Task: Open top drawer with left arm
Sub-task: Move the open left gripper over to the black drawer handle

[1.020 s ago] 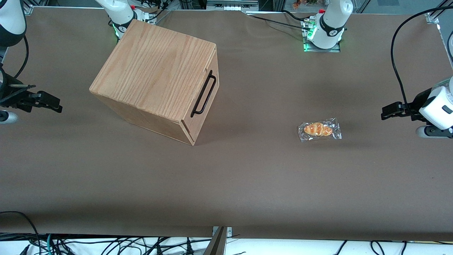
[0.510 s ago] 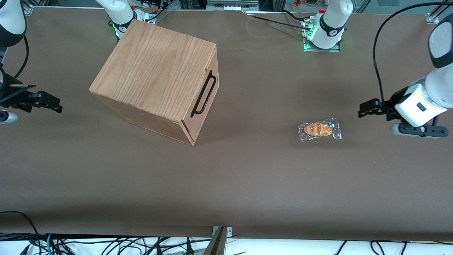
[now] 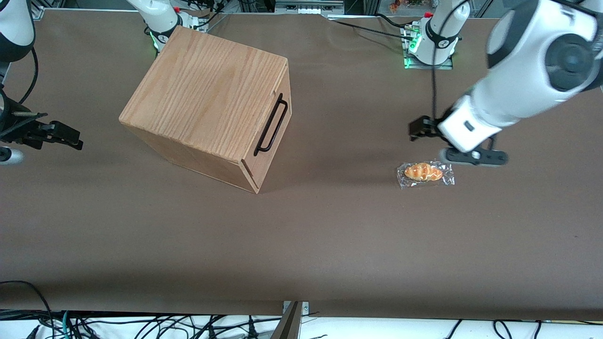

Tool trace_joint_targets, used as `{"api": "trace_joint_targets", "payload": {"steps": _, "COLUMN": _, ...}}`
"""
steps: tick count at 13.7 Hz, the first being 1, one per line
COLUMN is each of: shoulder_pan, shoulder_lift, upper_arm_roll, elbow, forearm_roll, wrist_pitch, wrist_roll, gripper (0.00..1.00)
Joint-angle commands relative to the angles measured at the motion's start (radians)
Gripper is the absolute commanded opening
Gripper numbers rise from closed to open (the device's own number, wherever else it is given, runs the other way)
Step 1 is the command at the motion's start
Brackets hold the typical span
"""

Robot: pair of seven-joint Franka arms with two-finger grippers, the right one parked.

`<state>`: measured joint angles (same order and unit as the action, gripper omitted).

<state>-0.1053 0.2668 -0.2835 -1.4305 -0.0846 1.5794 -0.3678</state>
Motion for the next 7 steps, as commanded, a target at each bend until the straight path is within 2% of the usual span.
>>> {"api": "trace_joint_targets", "payload": {"steps": 1, "shoulder_pan": -0.094, "shoulder_lift": 0.017, "upper_arm_roll": 0.003, "elbow": 0.008, "forearm_roll": -0.006, "wrist_pitch": 0.007, "wrist_roll": -0.139, "gripper": 1.00}}
{"api": "trace_joint_targets", "payload": {"steps": 7, "shoulder_pan": -0.241, "shoulder_lift": 0.066, "upper_arm_roll": 0.003, "elbow": 0.008, "forearm_roll": -0.010, "wrist_pitch": 0.097, "wrist_roll": -0.256, "gripper": 1.00}}
